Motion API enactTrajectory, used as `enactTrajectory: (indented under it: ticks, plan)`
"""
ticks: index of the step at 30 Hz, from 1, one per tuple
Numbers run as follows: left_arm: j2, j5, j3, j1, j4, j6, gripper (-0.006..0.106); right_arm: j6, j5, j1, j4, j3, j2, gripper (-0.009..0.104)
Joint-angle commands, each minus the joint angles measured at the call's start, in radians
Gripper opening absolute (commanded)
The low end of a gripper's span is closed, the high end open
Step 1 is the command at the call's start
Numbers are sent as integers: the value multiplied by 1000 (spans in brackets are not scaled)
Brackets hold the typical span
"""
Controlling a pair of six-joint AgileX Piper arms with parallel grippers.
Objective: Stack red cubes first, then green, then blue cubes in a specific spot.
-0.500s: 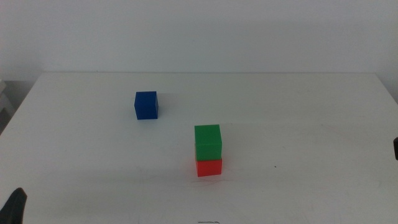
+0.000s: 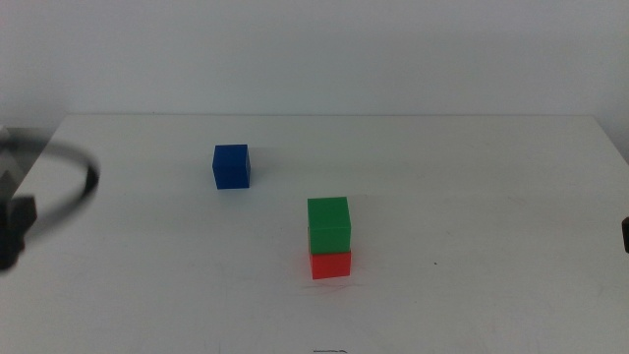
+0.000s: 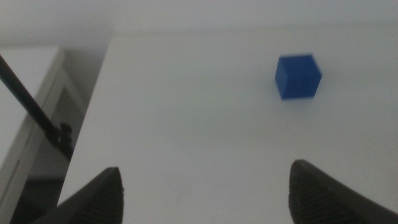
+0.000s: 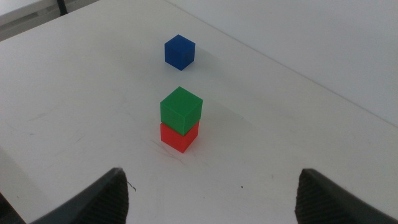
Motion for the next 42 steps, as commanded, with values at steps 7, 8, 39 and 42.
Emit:
enactTrajectory:
  ticks: [7,8,39,42]
  plan:
    - [386,322,-415,-2,-19,-29,88,-2,-71,-8,-17,-25,5,80]
    - [418,346,-445,-2,-21,-28,88,-2,-71,-8,-17,-25,5,80]
    - [1333,503,-1338,-253,-32,-113,88,-2,-71,-8,-17,-25,5,79]
    - [1411,512,-1402,-259,-32,-143,88,-2,-71,-8,-17,-25,5,79]
